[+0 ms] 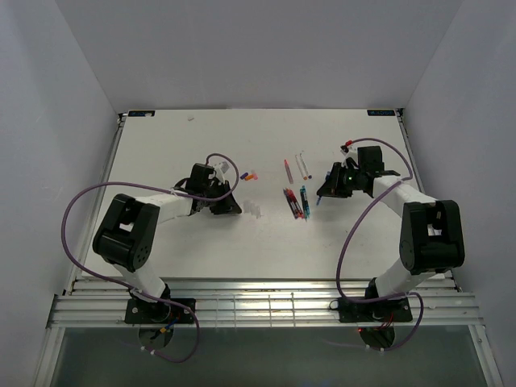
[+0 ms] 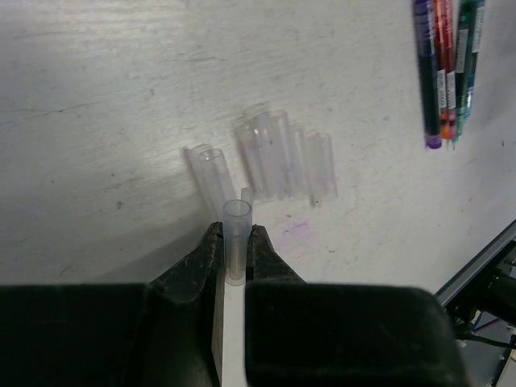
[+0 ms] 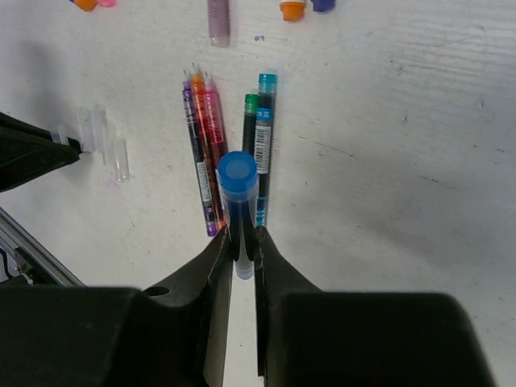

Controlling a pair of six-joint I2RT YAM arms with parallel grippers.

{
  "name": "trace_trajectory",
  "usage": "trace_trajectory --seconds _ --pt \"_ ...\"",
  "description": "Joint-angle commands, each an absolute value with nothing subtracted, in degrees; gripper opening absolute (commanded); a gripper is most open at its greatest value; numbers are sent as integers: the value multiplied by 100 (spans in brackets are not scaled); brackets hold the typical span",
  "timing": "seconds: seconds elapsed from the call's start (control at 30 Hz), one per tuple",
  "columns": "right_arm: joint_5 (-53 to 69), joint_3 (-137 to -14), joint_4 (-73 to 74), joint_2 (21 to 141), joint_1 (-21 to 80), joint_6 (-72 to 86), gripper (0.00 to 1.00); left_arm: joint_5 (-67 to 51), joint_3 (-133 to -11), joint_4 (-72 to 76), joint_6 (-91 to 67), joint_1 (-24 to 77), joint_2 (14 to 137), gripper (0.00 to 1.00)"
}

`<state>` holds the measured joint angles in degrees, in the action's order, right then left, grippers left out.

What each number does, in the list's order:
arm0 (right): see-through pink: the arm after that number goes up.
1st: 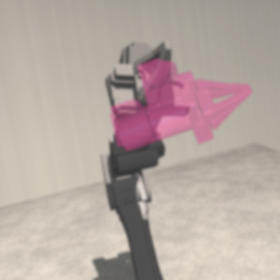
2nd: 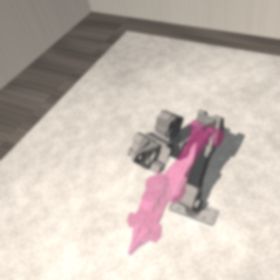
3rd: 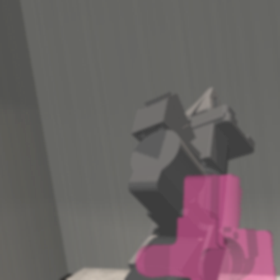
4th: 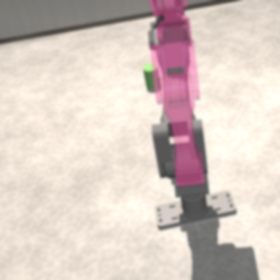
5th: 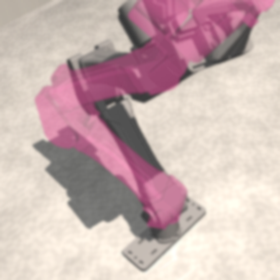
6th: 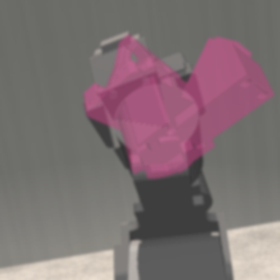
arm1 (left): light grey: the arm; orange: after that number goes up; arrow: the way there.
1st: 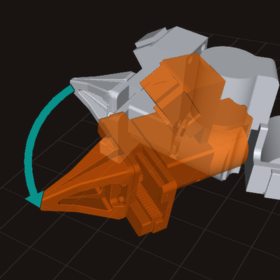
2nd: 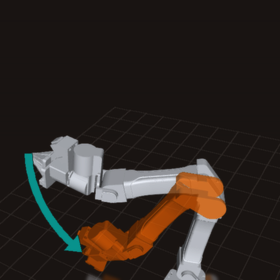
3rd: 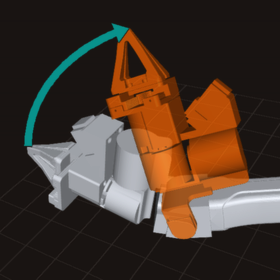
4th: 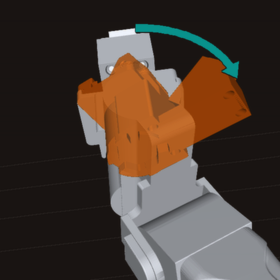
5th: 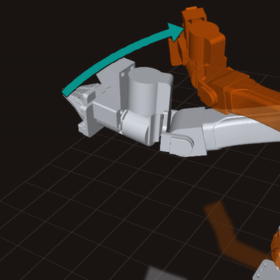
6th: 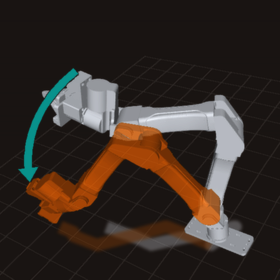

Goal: Open the pen caps

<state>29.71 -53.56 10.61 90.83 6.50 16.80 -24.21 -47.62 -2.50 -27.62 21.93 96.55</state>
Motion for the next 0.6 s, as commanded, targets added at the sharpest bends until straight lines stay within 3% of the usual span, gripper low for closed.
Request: trace_trajectory --seconds 0.0,0.57 --pt "2787 -5519 1318 9307 624 1389 8 -2233 -4667 -106 -2707 2145 9685 6" --pt "2601 -5783 1283 10081 624 1292 8 -2136 -4403 396 -2909 2013 9958 14"
